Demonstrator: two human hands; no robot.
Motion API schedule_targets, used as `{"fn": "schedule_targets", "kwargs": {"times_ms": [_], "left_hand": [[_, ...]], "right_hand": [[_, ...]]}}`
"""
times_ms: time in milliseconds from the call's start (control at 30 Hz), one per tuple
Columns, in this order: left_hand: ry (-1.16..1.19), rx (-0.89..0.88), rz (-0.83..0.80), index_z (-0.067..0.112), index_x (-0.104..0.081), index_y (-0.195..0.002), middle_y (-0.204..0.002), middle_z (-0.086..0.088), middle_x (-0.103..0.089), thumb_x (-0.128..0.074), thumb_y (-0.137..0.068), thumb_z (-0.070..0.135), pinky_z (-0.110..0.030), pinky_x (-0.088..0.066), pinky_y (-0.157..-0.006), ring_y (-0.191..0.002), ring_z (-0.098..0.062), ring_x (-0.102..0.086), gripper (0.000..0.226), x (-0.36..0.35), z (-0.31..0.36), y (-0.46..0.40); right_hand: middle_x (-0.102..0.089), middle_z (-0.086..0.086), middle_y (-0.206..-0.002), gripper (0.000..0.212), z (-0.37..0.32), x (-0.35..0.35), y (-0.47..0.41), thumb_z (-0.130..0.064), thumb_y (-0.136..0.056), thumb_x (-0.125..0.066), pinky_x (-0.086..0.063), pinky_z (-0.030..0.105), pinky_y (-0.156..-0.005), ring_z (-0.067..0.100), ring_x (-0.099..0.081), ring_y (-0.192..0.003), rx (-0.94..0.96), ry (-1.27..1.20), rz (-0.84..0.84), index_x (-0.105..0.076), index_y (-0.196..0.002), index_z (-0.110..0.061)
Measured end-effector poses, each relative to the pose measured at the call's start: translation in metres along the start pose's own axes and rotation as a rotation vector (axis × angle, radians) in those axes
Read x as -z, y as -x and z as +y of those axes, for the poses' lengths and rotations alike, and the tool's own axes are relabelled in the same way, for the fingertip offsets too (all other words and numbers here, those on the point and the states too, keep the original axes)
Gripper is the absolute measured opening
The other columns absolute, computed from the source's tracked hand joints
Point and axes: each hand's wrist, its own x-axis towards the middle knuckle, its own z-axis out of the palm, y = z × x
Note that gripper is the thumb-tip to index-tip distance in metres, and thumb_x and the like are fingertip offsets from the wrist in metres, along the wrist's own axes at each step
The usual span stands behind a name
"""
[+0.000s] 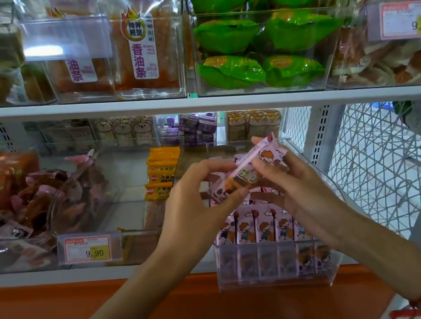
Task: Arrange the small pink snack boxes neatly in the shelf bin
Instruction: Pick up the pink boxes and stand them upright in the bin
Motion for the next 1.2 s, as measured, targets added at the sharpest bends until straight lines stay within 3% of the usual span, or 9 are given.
{"fn": "schedule_targets", "kwargs": {"times_ms": [200,300,400,600,700,867,1000,1133,1200], "left_hand": [[0.01,0.096,0.081,0.034,-0.055,-0.123,-0.115,0.024,-0.056,-0.069,-0.082,0.036,-0.02,-0.047,-0.089,-0.108,0.008,-0.052,0.043,0.006,-0.019,-0.004],[0.006,0.243,0.098,0.033,-0.047,-0.13,-0.116,0.023,-0.051,-0.064,-0.087,0.034,-0.017,-0.046,-0.077,-0.103,0.005,-0.052,0.046,0.009,-0.034,-0.007],[0.003,0.343,0.018,0.032,-0.041,-0.136,-0.122,0.02,-0.047,-0.056,-0.091,0.04,-0.015,-0.04,-0.08,-0.099,0.008,-0.048,0.049,0.005,-0.045,-0.008],[0.101,0.328,-0.064,0.045,-0.053,-0.112,-0.111,0.03,-0.056,-0.05,-0.093,0.04,-0.031,-0.047,-0.096,-0.109,0.003,-0.054,0.019,0.0,-0.053,-0.007],[0.106,0.3,-0.056,0.049,-0.053,-0.103,-0.109,0.029,-0.058,-0.051,-0.091,0.041,-0.03,-0.048,-0.094,-0.106,0.004,-0.055,0.015,0.001,-0.053,-0.009],[0.017,0.257,0.006,0.047,-0.051,-0.112,-0.104,0.026,-0.058,-0.061,-0.088,0.035,-0.022,-0.05,-0.082,-0.096,0.009,-0.057,0.029,0.005,-0.052,-0.022],[-0.244,0.041,0.005,0.041,-0.051,-0.113,-0.104,0.026,-0.055,-0.061,-0.091,0.021,-0.008,-0.044,-0.067,-0.091,0.005,-0.057,0.032,-0.004,-0.053,-0.07],[-0.275,-0.027,-0.221,0.021,-0.051,-0.126,-0.121,0.003,-0.061,-0.067,-0.087,0.023,-0.031,-0.051,-0.089,-0.108,-0.016,-0.059,0.042,-0.028,-0.057,-0.13],[-0.162,-0.034,-0.326,0.028,-0.052,-0.118,-0.107,0.017,-0.059,-0.072,-0.084,0.024,-0.014,-0.047,-0.087,-0.107,-0.01,-0.057,0.04,-0.038,-0.058,-0.147]], "right_hand": [[-0.073,-0.005,-0.093,0.035,0.008,0.012,-0.012,-0.033,-0.083,-0.067,-0.046,0.032,-0.09,0.009,-0.068,-0.09,0.056,0.068,0.396,-0.052,-0.114,-0.025],[-0.062,-0.01,-0.093,0.044,0.012,0.022,-0.035,-0.033,-0.086,-0.068,-0.041,0.023,-0.077,0.0,-0.057,-0.084,0.064,0.199,0.526,-0.039,-0.118,-0.026],[-0.058,-0.014,-0.087,0.037,0.016,0.02,-0.065,-0.025,-0.086,-0.069,-0.038,0.009,-0.055,-0.006,-0.052,-0.074,0.1,0.31,0.501,-0.04,-0.109,-0.024],[-0.052,-0.015,-0.077,0.029,0.033,0.016,-0.124,-0.012,-0.084,-0.071,-0.039,0.003,-0.051,-0.006,-0.049,-0.068,0.263,0.581,0.371,-0.047,-0.085,-0.027],[-0.051,-0.022,-0.078,0.028,0.043,0.02,-0.143,-0.008,-0.085,-0.069,-0.039,0.0,-0.055,-0.008,-0.053,-0.068,0.315,0.723,0.267,-0.051,-0.106,-0.011],[-0.054,-0.009,-0.088,0.028,0.05,0.034,-0.155,-0.012,-0.085,-0.068,-0.042,0.022,-0.069,0.018,-0.059,-0.088,0.332,0.946,0.06,-0.047,-0.104,-0.017],[-0.064,0.001,-0.094,0.038,0.041,0.04,-0.158,-0.014,-0.079,-0.076,-0.049,0.03,-0.07,0.015,-0.062,-0.084,0.317,0.944,0.002,-0.054,-0.109,-0.008],[-0.07,0.009,-0.096,0.041,0.039,0.04,-0.161,-0.017,-0.069,-0.084,-0.048,0.035,-0.064,0.006,-0.056,-0.065,0.321,0.798,0.053,-0.063,-0.101,0.0],[-0.071,0.013,-0.101,0.042,0.04,0.041,-0.163,-0.016,-0.068,-0.084,-0.051,0.035,-0.07,0.007,-0.059,-0.067,0.305,0.734,0.081,-0.067,-0.103,-0.002]]}}
